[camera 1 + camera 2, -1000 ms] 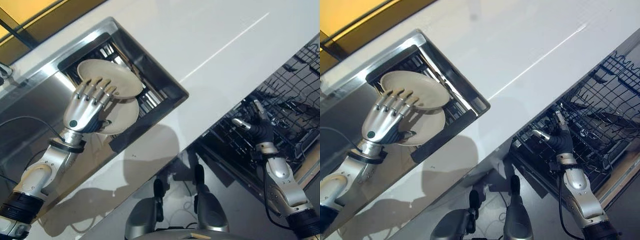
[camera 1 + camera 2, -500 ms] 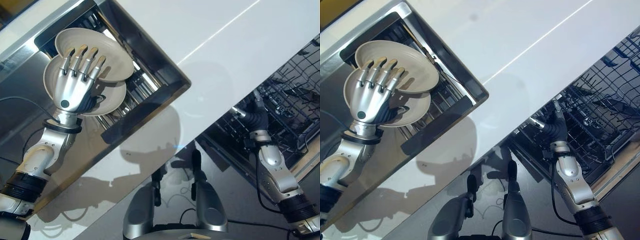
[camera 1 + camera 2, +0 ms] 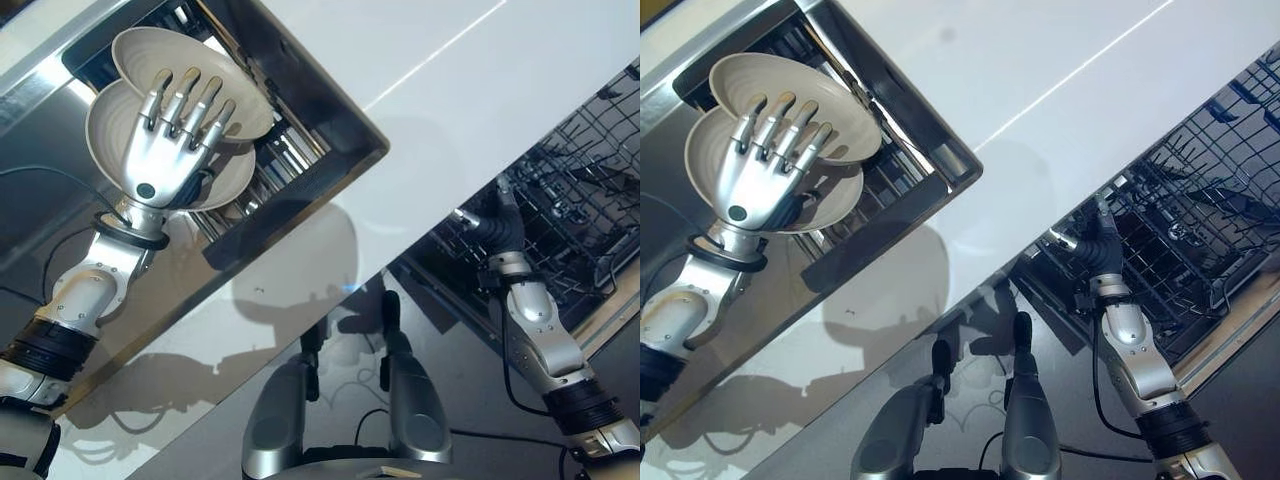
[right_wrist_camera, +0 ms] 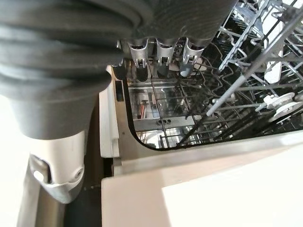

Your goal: Pick up plates and place into dishwasher.

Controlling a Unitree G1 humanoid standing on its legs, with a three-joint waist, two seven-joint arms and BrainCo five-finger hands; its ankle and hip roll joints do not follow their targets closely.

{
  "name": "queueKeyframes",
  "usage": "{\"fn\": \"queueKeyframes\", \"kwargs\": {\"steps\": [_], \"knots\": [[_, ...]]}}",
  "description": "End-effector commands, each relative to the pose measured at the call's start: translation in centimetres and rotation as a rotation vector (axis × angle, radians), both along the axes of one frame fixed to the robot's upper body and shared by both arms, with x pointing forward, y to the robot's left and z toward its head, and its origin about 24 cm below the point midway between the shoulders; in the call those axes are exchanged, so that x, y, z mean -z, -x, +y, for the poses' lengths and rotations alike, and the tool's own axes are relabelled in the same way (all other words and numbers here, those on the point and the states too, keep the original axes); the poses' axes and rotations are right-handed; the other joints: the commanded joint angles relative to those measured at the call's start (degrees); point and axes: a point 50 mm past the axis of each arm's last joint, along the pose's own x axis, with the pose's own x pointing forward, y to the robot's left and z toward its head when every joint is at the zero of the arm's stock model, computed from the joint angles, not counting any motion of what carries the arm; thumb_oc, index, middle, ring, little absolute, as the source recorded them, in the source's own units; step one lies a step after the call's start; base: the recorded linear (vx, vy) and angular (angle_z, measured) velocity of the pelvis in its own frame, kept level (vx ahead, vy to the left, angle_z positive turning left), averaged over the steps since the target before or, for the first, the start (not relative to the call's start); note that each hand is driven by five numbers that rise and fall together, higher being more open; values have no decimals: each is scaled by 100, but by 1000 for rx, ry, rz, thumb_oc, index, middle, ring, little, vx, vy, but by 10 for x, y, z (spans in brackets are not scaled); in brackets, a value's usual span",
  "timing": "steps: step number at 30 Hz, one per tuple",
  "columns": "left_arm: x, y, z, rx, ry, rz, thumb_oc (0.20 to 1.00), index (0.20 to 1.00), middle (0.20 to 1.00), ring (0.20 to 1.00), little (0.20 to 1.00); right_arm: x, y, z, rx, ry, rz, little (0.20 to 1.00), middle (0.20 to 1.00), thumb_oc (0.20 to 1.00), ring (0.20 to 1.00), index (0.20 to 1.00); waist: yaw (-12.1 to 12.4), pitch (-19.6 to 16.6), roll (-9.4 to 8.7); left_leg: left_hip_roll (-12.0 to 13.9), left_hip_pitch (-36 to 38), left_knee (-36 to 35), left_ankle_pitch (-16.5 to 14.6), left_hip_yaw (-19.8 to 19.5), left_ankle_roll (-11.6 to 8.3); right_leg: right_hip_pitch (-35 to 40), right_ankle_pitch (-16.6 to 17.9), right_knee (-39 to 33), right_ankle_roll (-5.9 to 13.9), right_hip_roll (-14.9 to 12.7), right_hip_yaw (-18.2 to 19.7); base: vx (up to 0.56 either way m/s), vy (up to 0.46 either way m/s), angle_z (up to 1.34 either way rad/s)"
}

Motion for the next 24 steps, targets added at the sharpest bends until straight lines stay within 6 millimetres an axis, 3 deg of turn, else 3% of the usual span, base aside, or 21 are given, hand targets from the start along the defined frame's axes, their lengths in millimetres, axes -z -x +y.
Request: {"fn": "queueKeyframes", "kwargs": {"steps": [1, 11, 17, 18, 19, 21, 24], "knots": [[-4, -12, 39, -248, -45, -22, 1000, 1000, 1000, 1000, 1000, -27, -3, 3, -38, 45, -123, 1000, 1000, 1000, 1000, 1000, -271, -108, -24, 44, -491, 238, 63, -137, -17, -76, -781, 942, 595, -421, 82, 0, 0, 0], [7, -24, 38, -322, -44, 43, 1000, 1000, 1000, 1000, 1000, -24, -4, 2, -30, 51, -103, 1000, 1000, 1000, 1000, 1000, -331, -210, -49, 17, -386, 228, 60, -138, -11, -43, -746, 975, 586, -443, 46, 1, 1, 0], [26, -31, 49, -429, 16, 248, 1000, 1000, 1000, 1000, 1000, -21, -4, -2, -32, 67, -91, 1000, 1000, 1000, 1000, 1000, -398, -243, -6, 9, -327, 290, 40, -141, -12, -12, -737, 1026, 571, -478, 41, 19, 24, 1], [29, -31, 48, -434, 13, 280, 925, 925, 925, 925, 925, -22, -4, -3, -32, 69, -90, 1000, 1000, 1000, 1000, 1000, -405, -248, 6, 2, -314, 292, 38, -148, -9, -8, -735, 1035, 570, -478, 44, 0, 0, 0], [32, -32, 48, -433, 14, 306, 570, 570, 570, 570, 570, -22, -3, -3, -32, 71, -88, 1000, 1000, 1000, 1000, 1000, -409, -255, 16, -4, -303, 286, 38, -148, -5, 1, -733, 1033, 569, -480, 43, 26, 19, -4], [37, -32, 47, -442, 11, 345, 200, 200, 200, 200, 200, -22, -3, -3, -34, 75, -86, 1000, 1000, 1000, 1000, 1000, -421, -261, 35, -14, -280, 279, 39, -153, 3, 13, -731, 1034, 561, -478, 45, 24, 18, -5], [42, -31, 46, -440, 18, 356, 200, 200, 200, 200, 200, -23, -3, -5, -34, 81, -82, 1000, 1000, 1000, 1000, 1000, -433, -259, 57, -20, -274, 302, 33, -165, 2, 11, -731, 1060, 547, -489, 39, 0, 0, 0]]}}
